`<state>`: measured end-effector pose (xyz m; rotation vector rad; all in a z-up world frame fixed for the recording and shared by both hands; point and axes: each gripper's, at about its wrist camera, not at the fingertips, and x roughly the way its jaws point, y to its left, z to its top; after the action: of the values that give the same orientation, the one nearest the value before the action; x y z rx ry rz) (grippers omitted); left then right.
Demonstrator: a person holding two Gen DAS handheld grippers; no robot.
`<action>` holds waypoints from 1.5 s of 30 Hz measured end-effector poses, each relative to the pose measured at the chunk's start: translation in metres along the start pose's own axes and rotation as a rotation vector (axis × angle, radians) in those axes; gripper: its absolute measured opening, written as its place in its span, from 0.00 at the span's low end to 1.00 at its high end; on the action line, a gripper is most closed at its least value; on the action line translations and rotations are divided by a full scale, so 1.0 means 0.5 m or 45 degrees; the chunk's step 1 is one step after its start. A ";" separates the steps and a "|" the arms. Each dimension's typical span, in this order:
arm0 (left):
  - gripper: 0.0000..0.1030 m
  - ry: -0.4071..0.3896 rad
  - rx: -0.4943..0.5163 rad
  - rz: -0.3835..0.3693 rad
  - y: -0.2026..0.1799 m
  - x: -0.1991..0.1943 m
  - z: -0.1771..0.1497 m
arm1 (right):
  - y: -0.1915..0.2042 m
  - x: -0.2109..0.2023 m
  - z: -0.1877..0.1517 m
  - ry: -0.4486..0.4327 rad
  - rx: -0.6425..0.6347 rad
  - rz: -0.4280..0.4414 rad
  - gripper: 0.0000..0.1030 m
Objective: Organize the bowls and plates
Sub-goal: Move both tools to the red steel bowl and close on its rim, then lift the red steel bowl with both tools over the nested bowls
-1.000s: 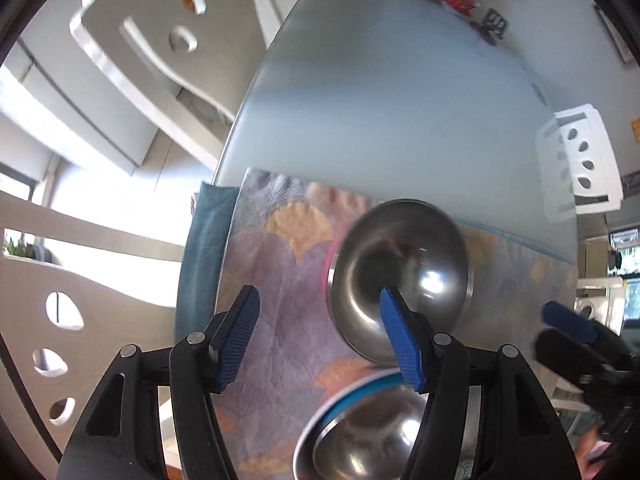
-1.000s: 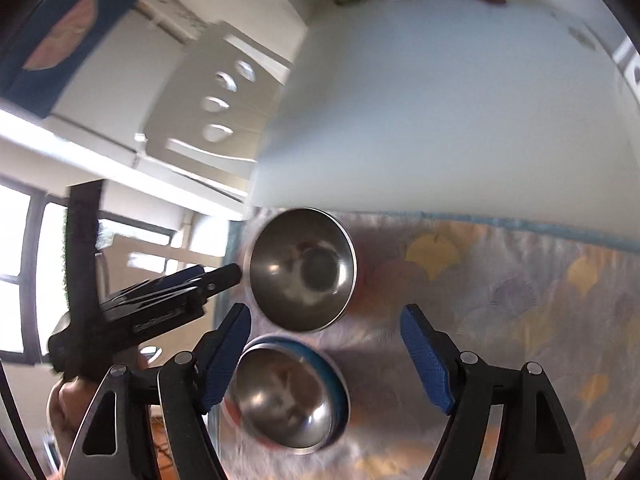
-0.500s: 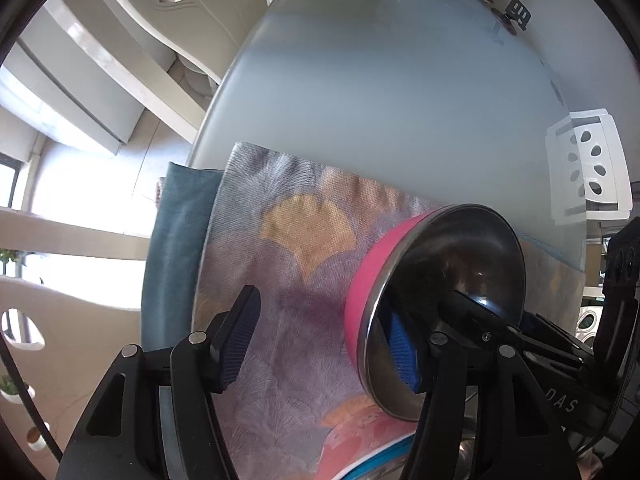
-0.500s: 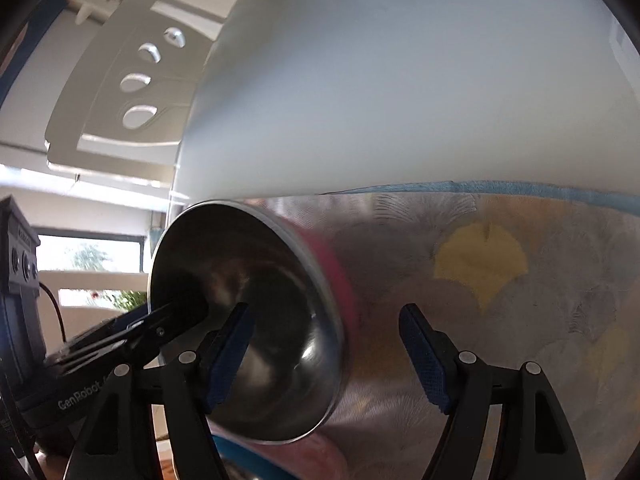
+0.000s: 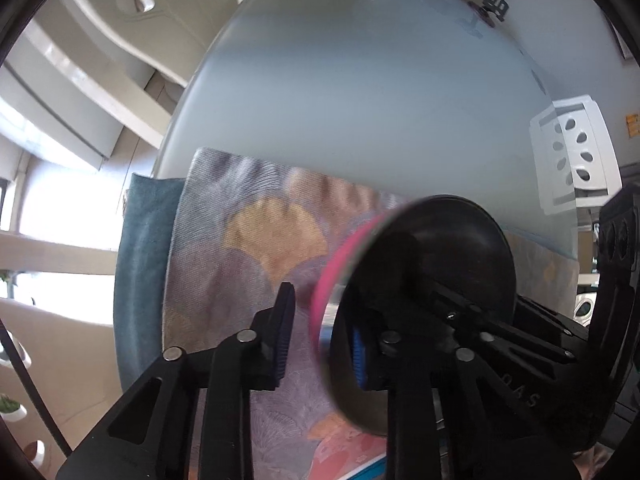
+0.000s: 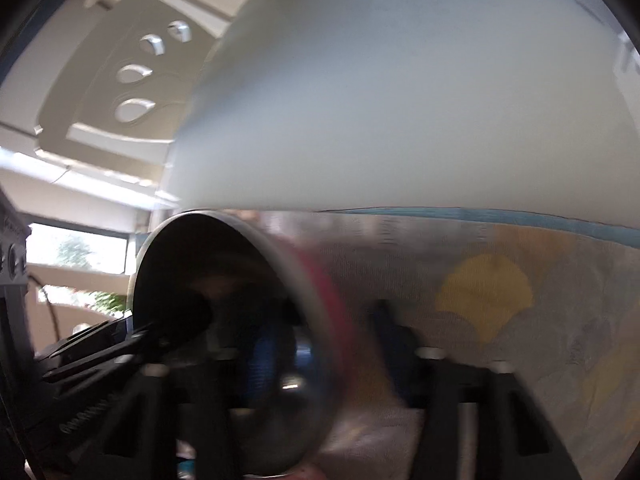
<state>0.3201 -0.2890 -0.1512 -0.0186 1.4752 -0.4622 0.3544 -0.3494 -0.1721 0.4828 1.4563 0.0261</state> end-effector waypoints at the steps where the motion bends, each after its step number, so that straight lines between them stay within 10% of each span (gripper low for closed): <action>1: 0.18 -0.008 0.020 0.022 -0.009 -0.001 -0.002 | 0.003 0.003 -0.001 0.008 -0.002 0.009 0.31; 45: 0.18 -0.140 -0.005 0.048 -0.033 -0.161 -0.054 | 0.077 -0.157 -0.051 -0.088 -0.062 0.078 0.31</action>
<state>0.2873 -0.2719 -0.0730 -0.0186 1.3660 -0.4212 0.3302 -0.3310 -0.0862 0.4840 1.3695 0.0928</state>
